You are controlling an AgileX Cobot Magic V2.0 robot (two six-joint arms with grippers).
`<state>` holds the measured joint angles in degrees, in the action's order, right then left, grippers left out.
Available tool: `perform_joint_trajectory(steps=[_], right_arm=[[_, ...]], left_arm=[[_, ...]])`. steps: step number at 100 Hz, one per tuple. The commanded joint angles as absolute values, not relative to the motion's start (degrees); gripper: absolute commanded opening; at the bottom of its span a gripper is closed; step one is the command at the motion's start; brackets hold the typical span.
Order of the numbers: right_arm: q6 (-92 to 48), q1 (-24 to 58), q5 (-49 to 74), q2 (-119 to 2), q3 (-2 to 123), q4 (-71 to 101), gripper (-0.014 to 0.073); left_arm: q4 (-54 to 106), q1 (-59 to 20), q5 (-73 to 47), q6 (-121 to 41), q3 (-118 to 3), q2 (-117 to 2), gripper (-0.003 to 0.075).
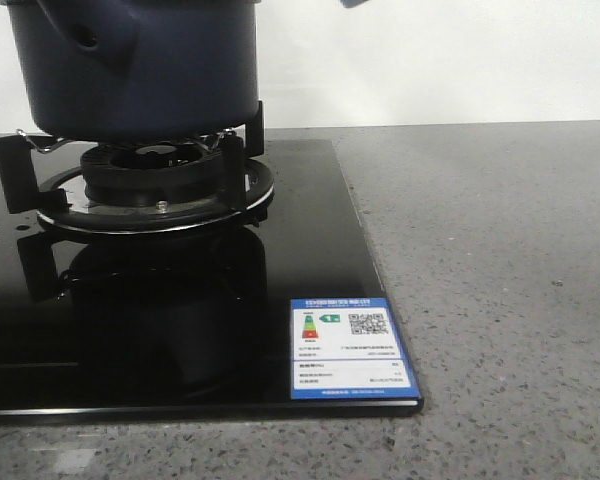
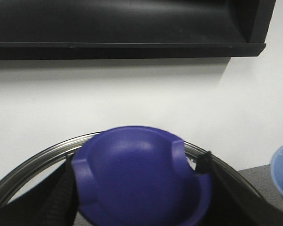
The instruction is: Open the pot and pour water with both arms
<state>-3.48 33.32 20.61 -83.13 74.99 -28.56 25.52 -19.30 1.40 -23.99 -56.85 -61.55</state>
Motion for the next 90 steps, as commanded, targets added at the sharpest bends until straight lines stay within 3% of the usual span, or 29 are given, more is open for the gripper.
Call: perform_joint_trajectory(steps=[1,37,90], right_arm=[[-3.7,34.9,19.8,-83.2,80.6,-34.9,0.0299],[-3.7,40.8,23.9,-89.7,86.0,-58.0,0.0299],[-3.7,40.8,23.3,-93.2,86.0,-84.3,0.0299]], left_arm=[[25.2,-19.1,7.0,-23.9,-59.0,-60.0,0.0378],[24.2,-19.1,7.0,-23.9,-59.0,-60.0,0.0378],[24.2,-19.1,7.0,-23.9,-59.0,-60.0,0.0378]])
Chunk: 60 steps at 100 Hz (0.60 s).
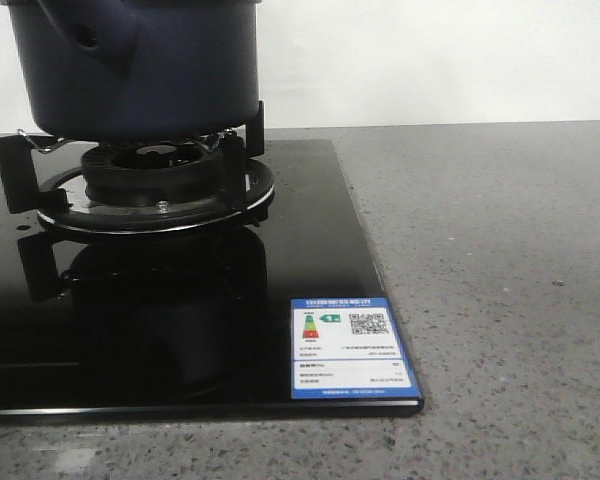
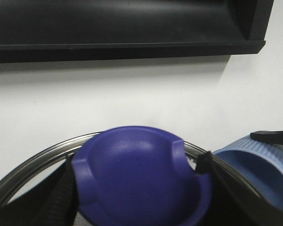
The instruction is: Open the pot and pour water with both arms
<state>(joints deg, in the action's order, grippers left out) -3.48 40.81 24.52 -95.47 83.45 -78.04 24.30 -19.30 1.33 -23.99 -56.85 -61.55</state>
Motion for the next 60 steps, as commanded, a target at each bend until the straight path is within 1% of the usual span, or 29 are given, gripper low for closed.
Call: perform_joint_trajectory(steps=[1,29,60], right_arm=[[-3.7,40.8,23.3,-93.2,86.0,-84.7,0.0299],[-3.7,40.8,23.3,-93.2,86.0,-94.3,0.0299],[-3.7,40.8,23.6,-93.2,86.0,-101.1,0.0297]], left_arm=[[24.2,-19.1,7.0,-23.9,-59.0,-60.0,0.0378],[24.2,-19.1,7.0,-23.9,-59.0,-60.0,0.0378],[24.2,-19.1,7.0,-23.9,-59.0,-60.0,0.0378]])
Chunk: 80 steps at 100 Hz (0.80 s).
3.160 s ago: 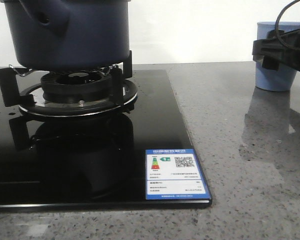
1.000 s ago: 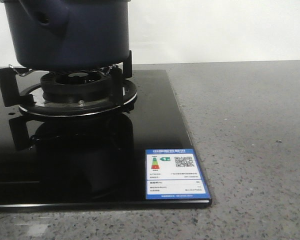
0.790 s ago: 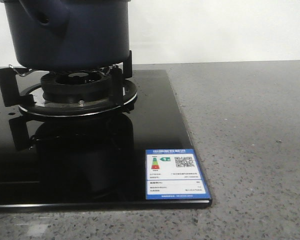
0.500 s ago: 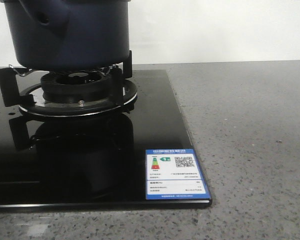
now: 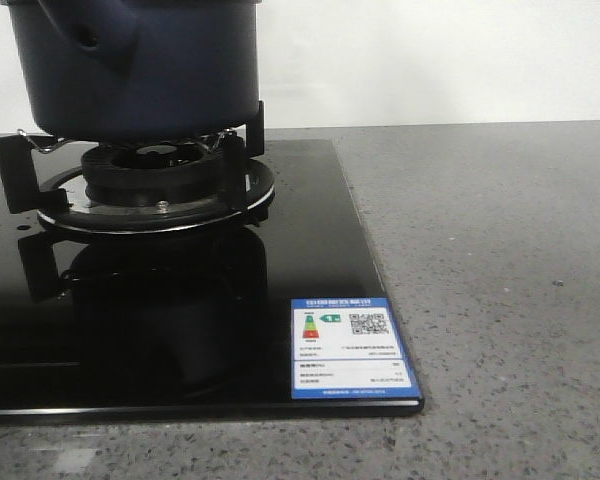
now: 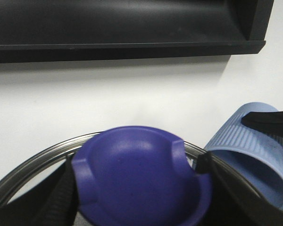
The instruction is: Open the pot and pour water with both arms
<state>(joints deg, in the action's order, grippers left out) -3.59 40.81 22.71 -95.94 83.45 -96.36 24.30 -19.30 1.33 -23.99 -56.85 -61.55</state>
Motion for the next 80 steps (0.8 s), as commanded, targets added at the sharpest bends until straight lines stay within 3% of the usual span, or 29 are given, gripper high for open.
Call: perform_joint_trajectory(steps=[1,80], right_arm=[[-3.7,40.8,23.6,-93.2,86.0,-101.5,0.0297],[-3.7,40.8,23.7,-93.2,86.1,-106.6,0.0297]], left_arm=[[24.2,-19.1,7.0,-23.9,-59.0,-60.0,0.0378],[24.2,-19.1,7.0,-23.9,-59.0,-60.0,0.0378]])
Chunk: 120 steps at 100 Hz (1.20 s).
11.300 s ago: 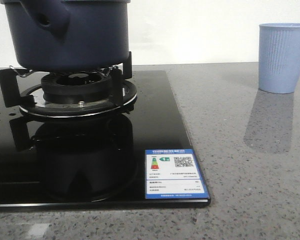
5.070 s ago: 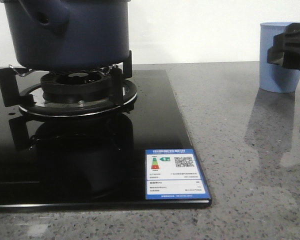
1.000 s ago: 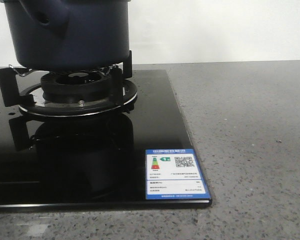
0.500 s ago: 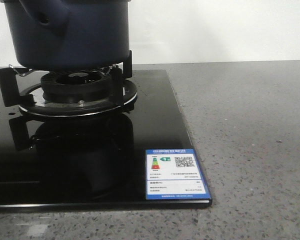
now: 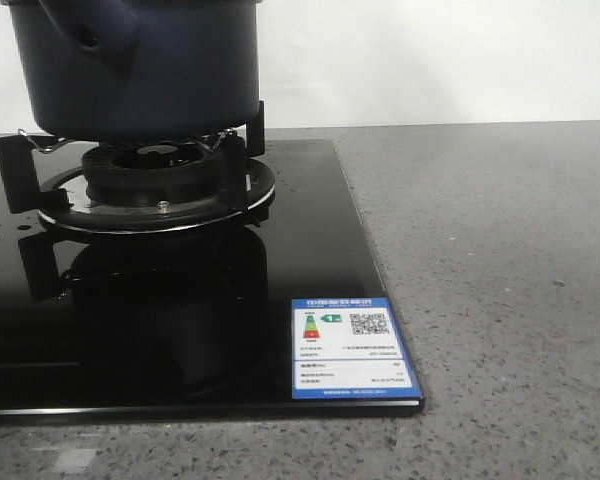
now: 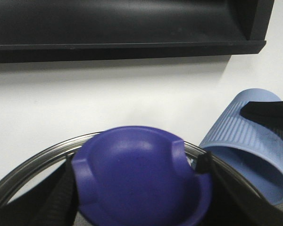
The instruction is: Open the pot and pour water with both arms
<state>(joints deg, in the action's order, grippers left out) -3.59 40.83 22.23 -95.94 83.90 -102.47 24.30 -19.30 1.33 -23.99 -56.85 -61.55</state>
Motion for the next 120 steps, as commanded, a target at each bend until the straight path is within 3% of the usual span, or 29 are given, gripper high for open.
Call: perform_joint_trajectory(steps=[1,27,56,80,107,120], right_arm=[[-3.7,40.8,23.7,-93.2,86.1,-106.6,0.0297],[-0.4,40.8,24.9,-93.2,86.1,-106.3,0.0297],[27.9,41.3,32.9,-90.6,86.1,-102.3,0.0297],[46.6,38.5,40.6,-82.4,85.2,-78.3,0.0297],[70.7,27.2,34.2,-70.3,65.7,-78.0,0.0297],[92.3,20.5,26.4,-64.3,52.6,-91.0,0.0297]], left_arm=[[24.2,-19.1,7.0,-23.9,-59.0,-60.0,0.0378],[24.2,-19.1,7.0,-23.9,-59.0,-60.0,0.0378],[24.2,-19.1,7.0,-23.9,-59.0,-60.0,0.0378],[24.2,-19.1,7.0,-23.9,-59.0,-60.0,0.0378],[24.2,-19.1,7.0,-23.9,-59.0,-60.0,0.0378],[24.2,-19.1,7.0,-23.9,-59.0,-60.0,0.0378]])
